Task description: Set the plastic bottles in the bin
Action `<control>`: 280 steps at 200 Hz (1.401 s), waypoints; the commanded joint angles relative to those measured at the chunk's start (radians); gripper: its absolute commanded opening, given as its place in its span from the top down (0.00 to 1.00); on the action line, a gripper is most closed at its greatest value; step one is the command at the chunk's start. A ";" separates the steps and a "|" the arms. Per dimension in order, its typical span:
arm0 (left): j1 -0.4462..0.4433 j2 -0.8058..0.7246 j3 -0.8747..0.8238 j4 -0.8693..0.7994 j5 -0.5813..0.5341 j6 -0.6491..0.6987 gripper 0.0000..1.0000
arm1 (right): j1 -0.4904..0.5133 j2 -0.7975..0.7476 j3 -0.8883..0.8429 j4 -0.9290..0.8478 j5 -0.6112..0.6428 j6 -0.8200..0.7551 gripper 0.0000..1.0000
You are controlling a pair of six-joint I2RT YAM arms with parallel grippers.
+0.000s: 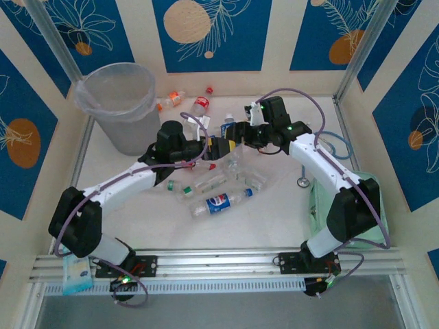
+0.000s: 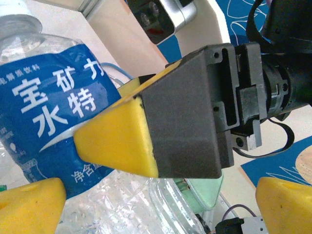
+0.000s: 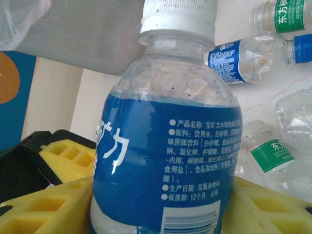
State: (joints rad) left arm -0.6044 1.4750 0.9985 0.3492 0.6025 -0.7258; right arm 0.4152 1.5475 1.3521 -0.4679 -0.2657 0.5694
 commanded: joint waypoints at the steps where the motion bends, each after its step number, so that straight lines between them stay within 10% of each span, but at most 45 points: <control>1: -0.017 0.015 0.003 -0.042 0.008 0.018 0.00 | 0.007 -0.039 0.003 0.093 0.002 0.048 0.38; 92: -0.014 0.080 0.016 0.034 -0.009 -0.055 0.00 | -0.012 -0.125 -0.113 0.225 0.022 0.085 0.38; 153: -0.015 0.101 0.021 0.140 0.016 -0.075 0.48 | -0.034 -0.167 -0.177 0.281 -0.015 0.116 0.37; 280: 0.136 0.061 0.417 -0.410 -0.089 0.309 0.72 | -0.272 -0.295 -0.162 -0.020 -0.022 0.018 0.07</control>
State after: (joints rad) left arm -0.5438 1.5612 1.2938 0.0753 0.5743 -0.5484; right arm 0.1677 1.3067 1.1835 -0.3412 -0.2974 0.6590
